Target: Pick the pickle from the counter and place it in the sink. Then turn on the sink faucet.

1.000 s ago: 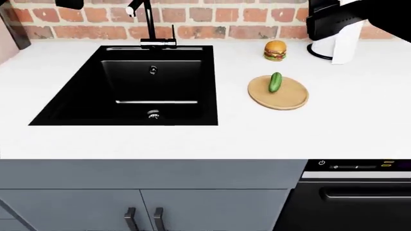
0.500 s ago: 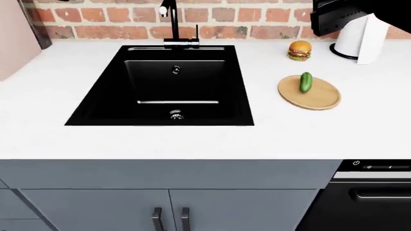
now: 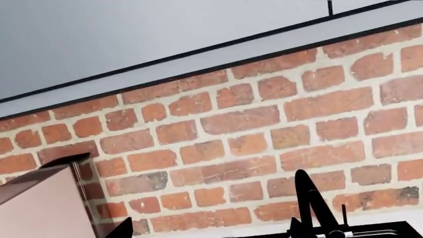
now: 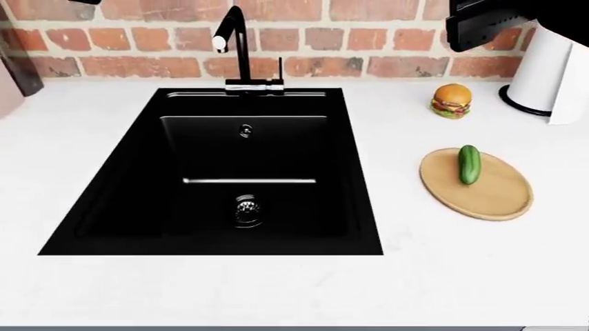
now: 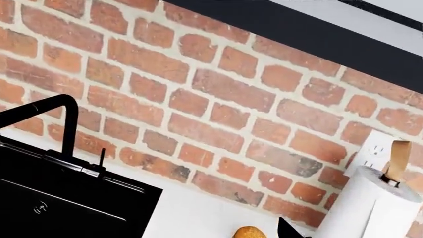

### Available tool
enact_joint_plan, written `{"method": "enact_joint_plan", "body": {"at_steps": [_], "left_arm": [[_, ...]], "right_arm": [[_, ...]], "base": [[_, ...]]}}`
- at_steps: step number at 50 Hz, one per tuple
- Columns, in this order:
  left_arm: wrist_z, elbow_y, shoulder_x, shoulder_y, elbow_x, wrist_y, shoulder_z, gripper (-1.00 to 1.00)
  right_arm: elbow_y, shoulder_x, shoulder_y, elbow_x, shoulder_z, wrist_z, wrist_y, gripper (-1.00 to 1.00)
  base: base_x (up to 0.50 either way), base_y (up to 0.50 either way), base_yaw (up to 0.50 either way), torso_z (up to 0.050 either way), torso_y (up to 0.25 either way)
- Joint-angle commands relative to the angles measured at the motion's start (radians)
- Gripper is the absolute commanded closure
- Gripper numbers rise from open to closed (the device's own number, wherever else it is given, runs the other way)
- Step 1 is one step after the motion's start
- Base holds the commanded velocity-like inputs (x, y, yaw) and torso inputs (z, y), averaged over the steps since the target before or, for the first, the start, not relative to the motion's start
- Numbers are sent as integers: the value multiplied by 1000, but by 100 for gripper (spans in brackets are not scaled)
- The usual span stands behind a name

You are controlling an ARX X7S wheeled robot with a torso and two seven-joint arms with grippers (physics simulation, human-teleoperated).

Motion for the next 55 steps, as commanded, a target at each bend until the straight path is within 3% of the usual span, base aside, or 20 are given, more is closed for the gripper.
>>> {"method": "enact_joint_plan", "body": {"at_steps": [1,49,55], "left_arm": [[-9,-2,-10,-6,-17,11,12,-100],[-14,-6,-40,-5,-44,62,59,-100],[-14,-6,-40,1,-47,69,63,-100]], "right_arm": [[-1,7,2,18,-8,8,-6,-100],[-6,35,11,38,-59,15,-46,-100],[-4,43,10,37,-61,30,-47,-100]], "base": [[500,0,0,0,0],[500,0,0,0,1],[0,0,0,0,0]]}}
